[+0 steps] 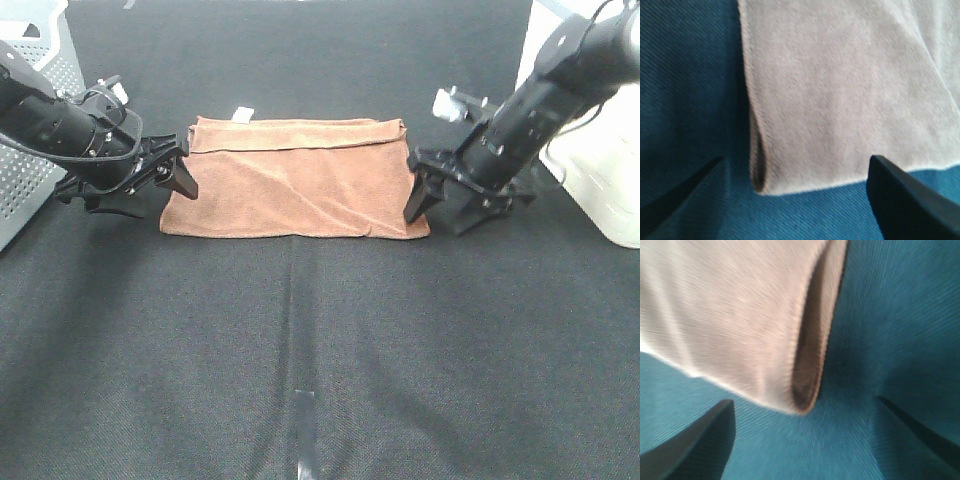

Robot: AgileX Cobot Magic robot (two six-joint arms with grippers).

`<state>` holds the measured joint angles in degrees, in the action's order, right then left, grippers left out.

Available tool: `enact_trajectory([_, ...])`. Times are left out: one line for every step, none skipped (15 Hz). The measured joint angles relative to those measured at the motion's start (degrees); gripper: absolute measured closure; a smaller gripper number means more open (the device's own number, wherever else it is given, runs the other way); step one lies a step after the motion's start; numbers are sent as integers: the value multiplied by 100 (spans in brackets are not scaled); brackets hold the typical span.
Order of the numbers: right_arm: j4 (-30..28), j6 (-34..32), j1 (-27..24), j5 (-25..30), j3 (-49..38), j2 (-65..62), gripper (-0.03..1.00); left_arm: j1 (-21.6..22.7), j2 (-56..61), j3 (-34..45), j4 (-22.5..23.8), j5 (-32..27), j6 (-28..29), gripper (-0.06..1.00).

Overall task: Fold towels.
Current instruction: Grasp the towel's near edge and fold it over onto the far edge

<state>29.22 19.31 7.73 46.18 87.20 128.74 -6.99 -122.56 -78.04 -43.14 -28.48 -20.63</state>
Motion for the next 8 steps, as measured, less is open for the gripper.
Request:
enact_trajectory([172,115,0,-63,11,46,27,0,-11,0,17,138,0,23])
enact_trajectory([372,252,-17,-120,17,86,27,0,-40,0,29,218,0,23])
enact_trajectory([516,298,-17,-183,29,120,27,0,-143,0,40,264,0,23])
enact_trajectory([584,344,-17,-246,29,120,27,0,-286,-11,40,252,0,23])
enact_trajectory([636,355,-17,-338,29,120,27,11,-413,-97,29,183,0,23])
enact_trajectory([659,378,-17,-453,29,132,27,29,-481,-206,29,126,0,23])
enact_trajectory([665,384,-17,-498,69,155,28,40,-533,-258,11,80,0,23])
enact_trajectory([682,384,-17,-498,126,206,30,40,-550,-281,-34,69,0,23])
